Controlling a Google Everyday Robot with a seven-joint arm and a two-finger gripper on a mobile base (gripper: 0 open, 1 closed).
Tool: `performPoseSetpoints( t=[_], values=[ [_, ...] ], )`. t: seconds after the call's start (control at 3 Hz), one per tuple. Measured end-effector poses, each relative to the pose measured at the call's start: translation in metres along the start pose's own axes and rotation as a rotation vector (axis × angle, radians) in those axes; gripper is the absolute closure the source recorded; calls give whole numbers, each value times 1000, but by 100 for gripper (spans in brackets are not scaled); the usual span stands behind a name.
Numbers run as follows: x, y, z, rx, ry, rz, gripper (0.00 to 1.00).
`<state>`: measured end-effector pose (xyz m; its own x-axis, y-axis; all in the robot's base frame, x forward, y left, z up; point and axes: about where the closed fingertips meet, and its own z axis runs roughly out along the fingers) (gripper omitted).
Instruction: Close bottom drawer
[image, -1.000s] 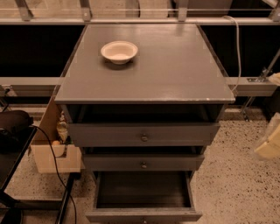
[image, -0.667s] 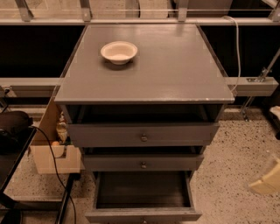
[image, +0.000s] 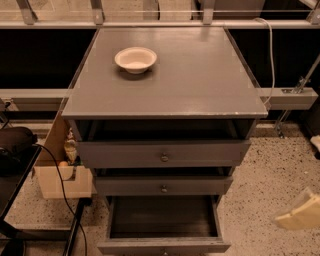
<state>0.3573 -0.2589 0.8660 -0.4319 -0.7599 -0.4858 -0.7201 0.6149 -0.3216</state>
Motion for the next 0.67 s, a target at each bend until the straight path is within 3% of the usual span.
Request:
performPoseSetpoints(
  t=[0.33, 0.67],
  values=[
    [18, 13, 21, 33, -55, 127, 0],
    [71, 48, 66, 75, -110, 274, 0]
  ],
)
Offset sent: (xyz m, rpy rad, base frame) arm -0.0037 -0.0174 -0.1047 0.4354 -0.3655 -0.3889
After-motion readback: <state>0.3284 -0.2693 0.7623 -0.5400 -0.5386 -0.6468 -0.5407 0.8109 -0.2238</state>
